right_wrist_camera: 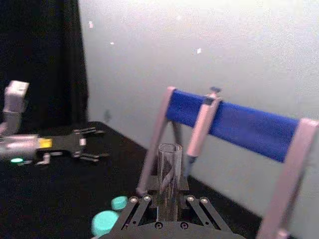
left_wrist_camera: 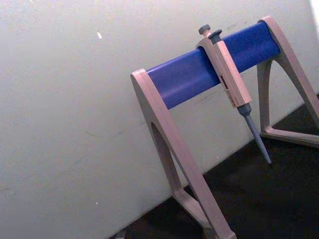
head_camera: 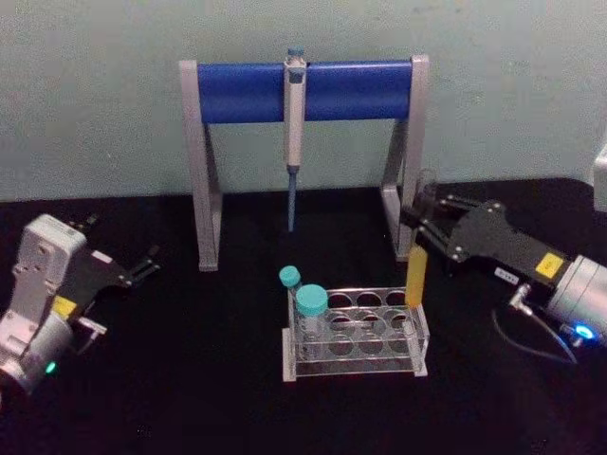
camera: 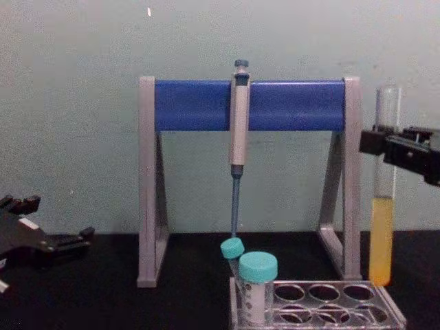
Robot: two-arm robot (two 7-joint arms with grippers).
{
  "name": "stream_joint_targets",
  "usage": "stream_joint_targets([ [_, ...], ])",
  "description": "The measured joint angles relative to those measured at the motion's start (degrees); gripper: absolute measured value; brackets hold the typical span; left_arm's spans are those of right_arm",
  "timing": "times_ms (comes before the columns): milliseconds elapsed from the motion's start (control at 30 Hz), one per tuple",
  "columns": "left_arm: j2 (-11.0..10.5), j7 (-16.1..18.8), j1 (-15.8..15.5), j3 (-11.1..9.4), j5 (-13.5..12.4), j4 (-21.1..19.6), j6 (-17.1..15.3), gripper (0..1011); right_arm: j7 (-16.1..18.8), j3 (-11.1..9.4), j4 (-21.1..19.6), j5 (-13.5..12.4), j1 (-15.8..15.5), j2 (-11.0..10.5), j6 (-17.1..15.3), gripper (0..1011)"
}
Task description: Pick up the test tube from the test tube rack, shake it, then place it back into the test tube rack.
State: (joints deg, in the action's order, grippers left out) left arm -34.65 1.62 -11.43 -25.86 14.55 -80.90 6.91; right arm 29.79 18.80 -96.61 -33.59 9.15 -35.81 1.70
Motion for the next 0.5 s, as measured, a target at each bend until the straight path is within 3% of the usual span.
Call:
stream_joint_targets([
  [233,0.0,0.0,0.0,0.0,0.0,0.0,0.0,1002,-1.43,-0.45,1.71,2.09,1.7,3.11,2.71,237],
  [500,0.0,0.0,0.0,0.0,0.0,0.0,0.0,1001,1.8,0.61,4.95,0.24,4.38,6.59,3.85,237],
])
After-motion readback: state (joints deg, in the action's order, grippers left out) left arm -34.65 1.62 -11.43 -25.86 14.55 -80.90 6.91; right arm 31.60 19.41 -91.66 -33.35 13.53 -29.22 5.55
